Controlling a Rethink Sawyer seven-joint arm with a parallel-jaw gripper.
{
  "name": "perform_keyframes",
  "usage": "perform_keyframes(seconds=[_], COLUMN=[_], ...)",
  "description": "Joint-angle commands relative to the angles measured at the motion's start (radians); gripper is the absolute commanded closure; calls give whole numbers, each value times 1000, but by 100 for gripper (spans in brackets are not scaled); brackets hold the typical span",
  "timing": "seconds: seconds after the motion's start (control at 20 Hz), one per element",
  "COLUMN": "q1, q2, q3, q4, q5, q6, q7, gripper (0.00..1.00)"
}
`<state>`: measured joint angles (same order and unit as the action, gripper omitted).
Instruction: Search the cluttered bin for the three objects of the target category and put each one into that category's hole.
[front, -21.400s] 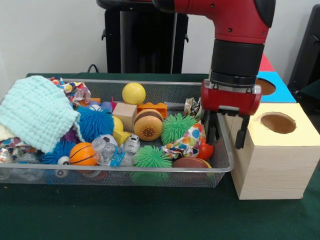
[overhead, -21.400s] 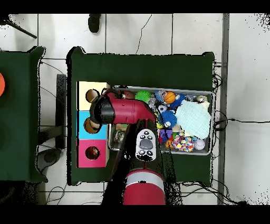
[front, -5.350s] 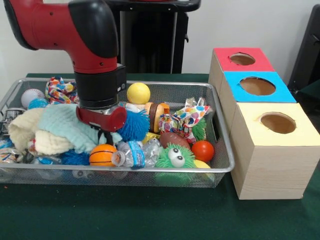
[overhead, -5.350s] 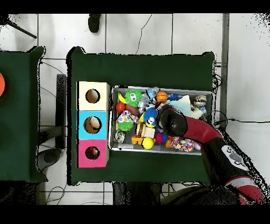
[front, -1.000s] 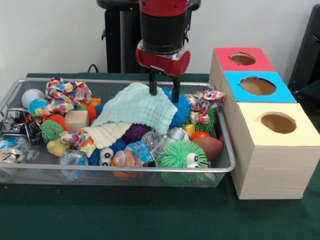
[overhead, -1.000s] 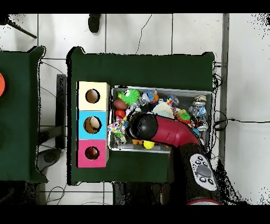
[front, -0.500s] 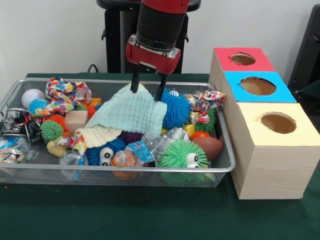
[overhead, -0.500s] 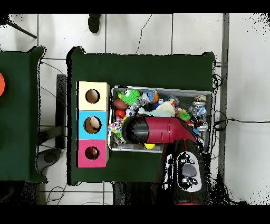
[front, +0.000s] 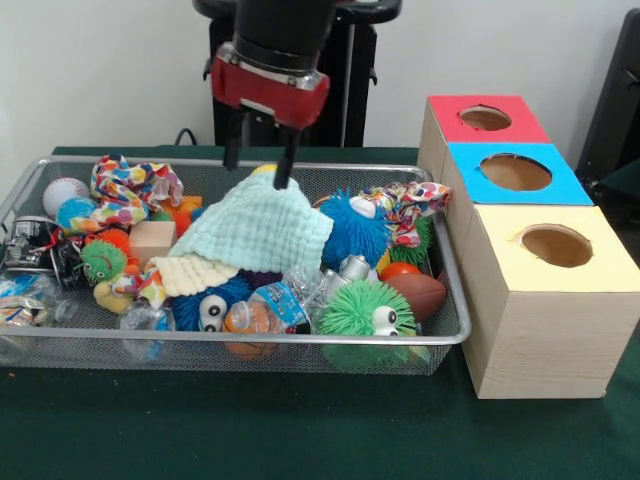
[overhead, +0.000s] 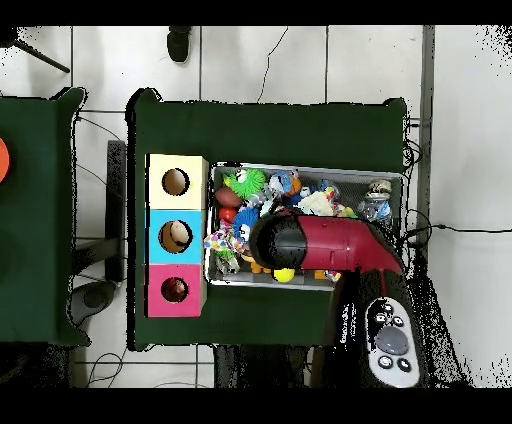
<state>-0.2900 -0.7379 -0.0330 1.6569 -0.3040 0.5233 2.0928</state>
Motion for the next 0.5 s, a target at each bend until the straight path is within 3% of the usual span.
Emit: perform_keyframes(seconds=[0.05, 0.25, 0.4, 0.5], q1=[-25, 30, 57, 64], q2=[-21, 24, 53, 121], q3=[37, -43, -87, -128], q4=[-68, -123, -154, -200], q5=[-45, -149, -174, -201], q6=[135, 59, 42, -6], q7=[-94, -42, 14, 70], gripper=[0, 0, 0, 0])
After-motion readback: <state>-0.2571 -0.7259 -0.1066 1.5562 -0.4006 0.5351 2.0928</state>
